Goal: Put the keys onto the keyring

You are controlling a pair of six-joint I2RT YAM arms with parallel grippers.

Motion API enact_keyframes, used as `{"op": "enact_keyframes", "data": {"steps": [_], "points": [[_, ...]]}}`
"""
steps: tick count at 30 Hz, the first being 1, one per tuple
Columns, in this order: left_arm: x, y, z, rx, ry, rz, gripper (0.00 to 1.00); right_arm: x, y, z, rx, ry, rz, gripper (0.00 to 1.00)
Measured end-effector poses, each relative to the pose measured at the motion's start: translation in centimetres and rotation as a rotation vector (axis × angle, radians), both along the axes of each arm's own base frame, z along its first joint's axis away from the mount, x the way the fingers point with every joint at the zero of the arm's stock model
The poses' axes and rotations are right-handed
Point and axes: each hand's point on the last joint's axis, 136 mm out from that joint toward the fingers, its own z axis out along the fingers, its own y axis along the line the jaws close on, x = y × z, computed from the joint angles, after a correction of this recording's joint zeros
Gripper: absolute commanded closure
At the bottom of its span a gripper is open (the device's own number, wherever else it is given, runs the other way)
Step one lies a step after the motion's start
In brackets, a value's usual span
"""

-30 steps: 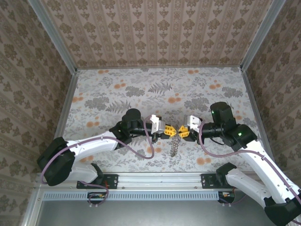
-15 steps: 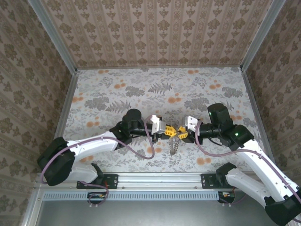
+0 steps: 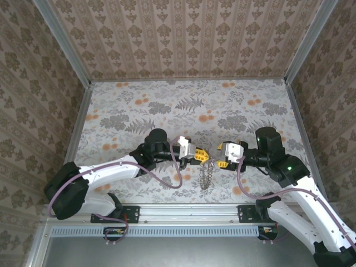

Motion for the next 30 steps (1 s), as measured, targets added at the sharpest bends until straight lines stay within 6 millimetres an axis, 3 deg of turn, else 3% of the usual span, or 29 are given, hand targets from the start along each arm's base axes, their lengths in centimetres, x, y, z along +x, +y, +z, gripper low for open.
{"op": "enact_keyframes", "data": {"steps": [6,20,26,30], "points": [[-0.1,0.0,0.1,-0.005,-0.003,-0.003,1.00,1.3,0.0,-0.9,-0.028,-0.056,-0.011,0.49],[-0.3,-0.1,0.1,-0.006,-0.004,-0.010,1.00,3.4,1.3,0.2,0.045,-0.067,-0.026,0.54],[-0.3,-0.1,0.2,-0.006,-0.004,-0.010,1.00,3.7,0.9,0.0,0.024,-0.054,-0.044,0.48],[-0.4,0.0,0.3,-0.011,-0.007,-0.010,1.00,2.7,0.0,0.3,-0.002,-0.099,-0.041,0.41]]}}
